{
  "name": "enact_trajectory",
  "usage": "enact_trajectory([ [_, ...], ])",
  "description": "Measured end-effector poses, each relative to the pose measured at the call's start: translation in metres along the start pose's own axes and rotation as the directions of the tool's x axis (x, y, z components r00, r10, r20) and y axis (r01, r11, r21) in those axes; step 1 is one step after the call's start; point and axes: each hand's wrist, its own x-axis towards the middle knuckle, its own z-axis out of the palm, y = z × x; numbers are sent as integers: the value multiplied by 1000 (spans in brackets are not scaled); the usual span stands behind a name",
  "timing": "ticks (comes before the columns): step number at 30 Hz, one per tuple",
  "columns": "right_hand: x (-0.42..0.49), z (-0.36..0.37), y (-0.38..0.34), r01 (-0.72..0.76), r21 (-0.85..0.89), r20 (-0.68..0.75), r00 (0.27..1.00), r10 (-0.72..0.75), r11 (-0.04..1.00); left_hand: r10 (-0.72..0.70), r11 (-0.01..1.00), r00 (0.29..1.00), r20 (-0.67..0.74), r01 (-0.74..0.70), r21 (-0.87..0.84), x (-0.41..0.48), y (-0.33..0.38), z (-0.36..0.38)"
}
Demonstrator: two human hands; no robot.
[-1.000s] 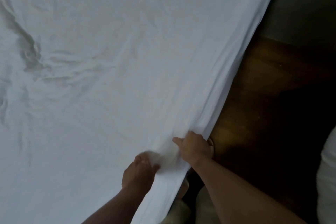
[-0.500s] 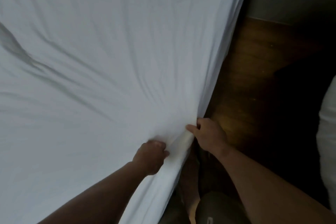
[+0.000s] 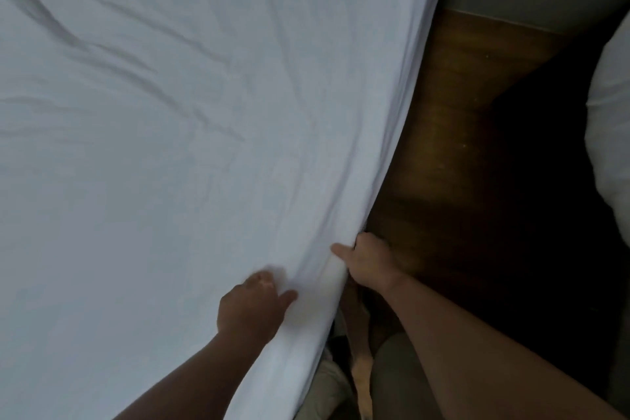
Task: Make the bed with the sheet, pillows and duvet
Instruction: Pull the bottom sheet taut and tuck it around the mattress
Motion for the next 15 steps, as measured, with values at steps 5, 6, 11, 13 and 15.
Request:
enact_trajectory([
  [5,13,9,5,41,-72,-77,996,-47,997,86,996,996,2,-86,-1,16,1,13],
  [6,16,8,8,61,-81,-77,995,-68,995,99,995,995,5,-99,8,20,0,12],
  [11,23,-6,33,189,-127,-55,979,-197,974,155,985,987,-36,-152,85,18,-4,13],
  [13,22,-10,53,219,-107,-84,970,-228,970,174,976,985,-12,-171,136,12,7,19],
  [15,16,-7,67,225,-27,-145,963,-226,974,195,966,981,18,-195,171,7,19,24],
])
